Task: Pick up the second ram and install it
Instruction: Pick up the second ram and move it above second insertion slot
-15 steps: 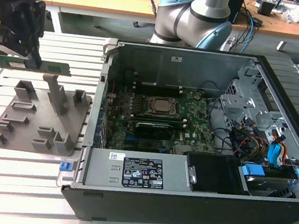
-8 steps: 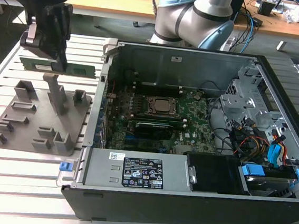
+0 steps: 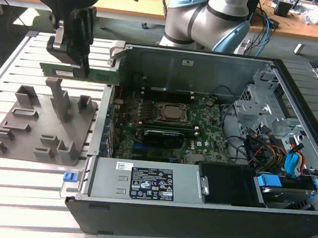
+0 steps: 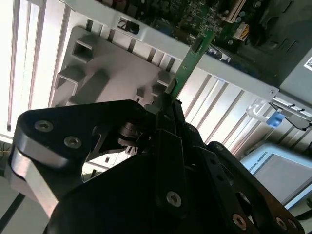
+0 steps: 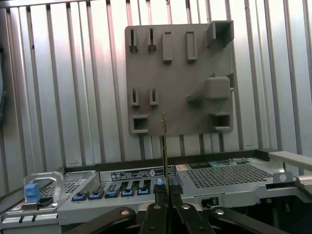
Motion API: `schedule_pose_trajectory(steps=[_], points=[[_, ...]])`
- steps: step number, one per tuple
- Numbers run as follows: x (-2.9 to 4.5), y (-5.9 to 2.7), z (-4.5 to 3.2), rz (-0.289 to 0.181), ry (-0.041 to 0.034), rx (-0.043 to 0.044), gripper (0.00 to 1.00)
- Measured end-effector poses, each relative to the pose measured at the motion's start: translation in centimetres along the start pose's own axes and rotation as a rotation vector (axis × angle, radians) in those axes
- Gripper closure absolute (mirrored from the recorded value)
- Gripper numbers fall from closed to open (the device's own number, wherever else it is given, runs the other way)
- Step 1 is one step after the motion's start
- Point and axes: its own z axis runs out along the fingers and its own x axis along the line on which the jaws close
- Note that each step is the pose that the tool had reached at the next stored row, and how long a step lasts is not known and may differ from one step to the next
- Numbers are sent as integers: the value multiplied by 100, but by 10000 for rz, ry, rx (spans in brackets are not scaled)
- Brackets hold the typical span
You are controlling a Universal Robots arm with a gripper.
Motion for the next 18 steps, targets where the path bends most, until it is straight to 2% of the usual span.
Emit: schedule_pose_trajectory(steps=[1, 4, 6, 9, 16, 18], points=[[-3, -28, 0, -1, 0, -1, 86], [-24, -244, -3, 0, 2, -5, 86], [-34, -349, -4, 1, 0, -5, 86], [-54, -551, -6, 1, 1, -8, 86], [-82, -810, -9, 2, 2, -14, 86], [-95, -935, -10, 1, 2, -16, 86]])
